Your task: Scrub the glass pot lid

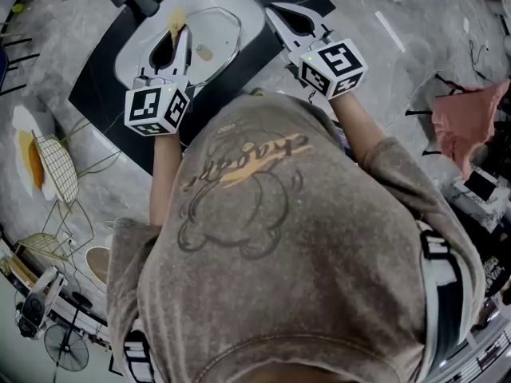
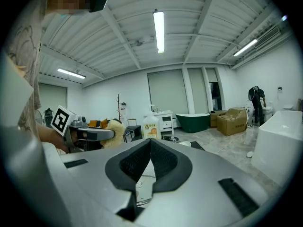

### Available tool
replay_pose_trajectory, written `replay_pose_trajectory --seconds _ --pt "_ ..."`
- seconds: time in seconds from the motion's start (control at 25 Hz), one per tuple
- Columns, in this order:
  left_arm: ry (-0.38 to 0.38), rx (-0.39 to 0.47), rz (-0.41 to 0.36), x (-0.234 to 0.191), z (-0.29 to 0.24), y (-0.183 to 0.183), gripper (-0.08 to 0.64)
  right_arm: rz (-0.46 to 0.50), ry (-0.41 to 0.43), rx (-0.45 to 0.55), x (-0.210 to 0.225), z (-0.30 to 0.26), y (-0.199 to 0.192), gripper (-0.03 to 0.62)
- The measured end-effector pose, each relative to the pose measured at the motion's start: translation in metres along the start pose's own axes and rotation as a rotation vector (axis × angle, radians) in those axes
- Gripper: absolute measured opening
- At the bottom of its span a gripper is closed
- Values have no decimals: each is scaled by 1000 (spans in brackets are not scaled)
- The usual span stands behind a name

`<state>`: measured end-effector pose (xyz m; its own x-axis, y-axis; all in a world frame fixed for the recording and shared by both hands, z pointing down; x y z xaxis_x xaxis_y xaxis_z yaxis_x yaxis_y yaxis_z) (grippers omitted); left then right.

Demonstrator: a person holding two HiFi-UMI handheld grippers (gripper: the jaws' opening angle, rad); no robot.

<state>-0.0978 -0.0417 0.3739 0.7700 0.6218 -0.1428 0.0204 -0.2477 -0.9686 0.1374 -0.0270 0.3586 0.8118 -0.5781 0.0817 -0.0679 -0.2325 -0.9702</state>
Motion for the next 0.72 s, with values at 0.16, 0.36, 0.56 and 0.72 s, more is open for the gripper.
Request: replay_pose_trajectory --seconds 0.16,0.36,0.56,0.72 --pt "3 4 4 0 2 4 64 -3 10 7 0 0 4 0" --pt "4 25 14 1 4 10 64 4 37 5 -3 1 6 0" --pt "1 28 26 3 6 8 64 10 49 -10 -5 4 3 -1" --pt "-2 24 32 5 7 6 64 12 47 -11 -6 6 3 -1"
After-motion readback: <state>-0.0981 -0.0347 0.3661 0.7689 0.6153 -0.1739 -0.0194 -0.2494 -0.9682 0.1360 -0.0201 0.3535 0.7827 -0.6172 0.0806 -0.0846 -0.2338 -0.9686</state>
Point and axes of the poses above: the fingertips, and each gripper's own axes: z backward along the fingers, x to its right, y out of its top, the point moved 7 cm from there along z, backward along the fingers, and after that the axes turned 3 degrees about -x, right-handed, at the moved point
